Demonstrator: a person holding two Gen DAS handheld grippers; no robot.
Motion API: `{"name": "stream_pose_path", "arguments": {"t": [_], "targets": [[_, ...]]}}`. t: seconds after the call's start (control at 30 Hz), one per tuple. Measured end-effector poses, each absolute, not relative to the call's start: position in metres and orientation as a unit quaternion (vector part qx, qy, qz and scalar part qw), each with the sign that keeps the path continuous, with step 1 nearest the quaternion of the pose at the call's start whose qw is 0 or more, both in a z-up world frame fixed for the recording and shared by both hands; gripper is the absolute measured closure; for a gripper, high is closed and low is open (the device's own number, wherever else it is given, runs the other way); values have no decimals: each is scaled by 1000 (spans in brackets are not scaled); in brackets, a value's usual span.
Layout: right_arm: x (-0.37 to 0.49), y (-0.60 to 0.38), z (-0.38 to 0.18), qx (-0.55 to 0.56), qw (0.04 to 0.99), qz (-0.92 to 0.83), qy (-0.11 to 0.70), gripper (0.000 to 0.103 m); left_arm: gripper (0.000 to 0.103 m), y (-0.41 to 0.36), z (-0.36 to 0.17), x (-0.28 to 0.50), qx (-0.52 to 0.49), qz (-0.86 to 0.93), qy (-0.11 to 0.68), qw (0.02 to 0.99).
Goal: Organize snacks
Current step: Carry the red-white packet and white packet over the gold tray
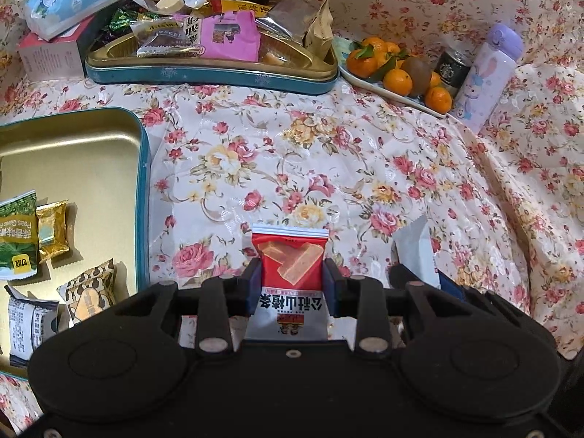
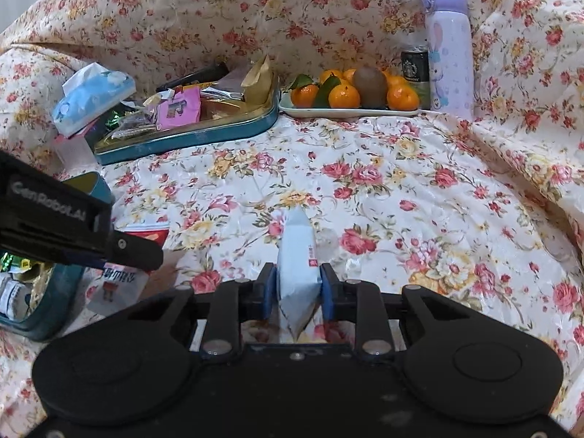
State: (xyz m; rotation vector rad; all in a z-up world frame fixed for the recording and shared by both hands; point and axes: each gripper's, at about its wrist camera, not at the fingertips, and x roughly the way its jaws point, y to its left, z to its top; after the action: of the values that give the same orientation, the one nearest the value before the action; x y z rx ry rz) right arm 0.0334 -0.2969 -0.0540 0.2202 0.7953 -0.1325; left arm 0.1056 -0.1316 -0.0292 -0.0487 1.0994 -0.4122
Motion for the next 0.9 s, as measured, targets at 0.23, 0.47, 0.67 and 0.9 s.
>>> {"name": "stream_pose_path", "arguments": {"t": [0.23,0.47,0.67,0.9], "targets": [[38,-298,-51,116,914,-69,382,79,60,-125,-17,101,-28,-201,508,837],[17,-296,-28,155,918,-43,361,79,60,-108,-3,89,-37,-203,497,843],[-15,-279,-10,170,917,-10,361,79,60,-80,0,60,-30,-192,487,852],[-55,-239,-8,159,909,30,385,79,60,-42,-4,24,-32,-173,484,857]]}}
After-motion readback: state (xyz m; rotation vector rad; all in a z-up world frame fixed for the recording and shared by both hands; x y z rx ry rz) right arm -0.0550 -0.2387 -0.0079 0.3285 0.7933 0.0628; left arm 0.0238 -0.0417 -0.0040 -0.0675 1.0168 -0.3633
